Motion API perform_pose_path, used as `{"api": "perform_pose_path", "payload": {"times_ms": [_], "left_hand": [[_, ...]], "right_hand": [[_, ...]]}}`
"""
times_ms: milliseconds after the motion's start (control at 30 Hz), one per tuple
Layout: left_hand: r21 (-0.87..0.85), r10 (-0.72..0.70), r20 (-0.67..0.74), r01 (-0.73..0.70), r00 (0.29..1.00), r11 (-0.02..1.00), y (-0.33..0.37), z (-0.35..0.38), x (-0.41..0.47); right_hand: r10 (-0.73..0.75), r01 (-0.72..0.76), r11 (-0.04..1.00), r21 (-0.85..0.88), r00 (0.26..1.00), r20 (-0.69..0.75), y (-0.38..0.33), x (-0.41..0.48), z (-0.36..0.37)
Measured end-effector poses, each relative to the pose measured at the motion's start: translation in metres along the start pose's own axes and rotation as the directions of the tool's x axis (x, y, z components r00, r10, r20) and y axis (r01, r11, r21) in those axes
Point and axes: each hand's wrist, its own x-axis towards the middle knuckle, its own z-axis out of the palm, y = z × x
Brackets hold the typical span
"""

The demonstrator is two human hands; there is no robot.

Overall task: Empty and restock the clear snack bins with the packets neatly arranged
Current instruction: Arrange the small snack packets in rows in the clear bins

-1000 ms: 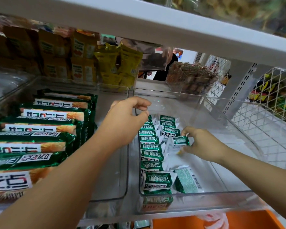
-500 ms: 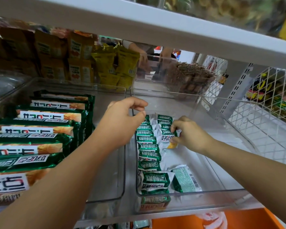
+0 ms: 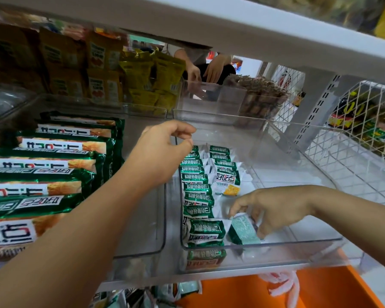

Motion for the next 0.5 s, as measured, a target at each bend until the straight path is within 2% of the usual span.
{"api": "perform_pose_path", "payload": {"times_ms": [67,167,233,333,400,500], "left_hand": [[-0.004,-0.002,0.002,0.002,1.000,1.000,0.000,0.001,0.000],[0.002,0.001,0.010,-0.001,1.000,1.000,-0.001,0.001,0.001],[-0.004,0.002,0.009,-0.002,1.000,1.000,-0.002,0.000,0.001],[-0.003,0.004,0.007,-0.004,1.000,1.000,-0.002,0.001,0.001],[-0.002,0.005,0.005,-0.005,1.000,1.000,-0.002,0.001,0.001],[0.004,0.012,0.000,-0.012,1.000,1.000,-0.001,0.000,0.001]], "right_hand": [[-0.050,0.052,0.995,0.088,0.998,-0.031,0.003,0.003,0.002],[-0.038,0.069,0.959,0.275,0.992,-0.117,0.010,0.001,-0.002],[0.043,0.044,0.911,0.410,0.979,-0.200,0.013,-0.003,-0.010],[0.213,0.016,0.773,0.634,0.935,-0.284,0.013,0.000,-0.013],[0.270,0.038,0.736,0.676,0.899,-0.344,0.009,0.004,-0.011],[0.289,0.088,0.747,0.659,0.850,-0.441,0.007,0.007,-0.011]]}}
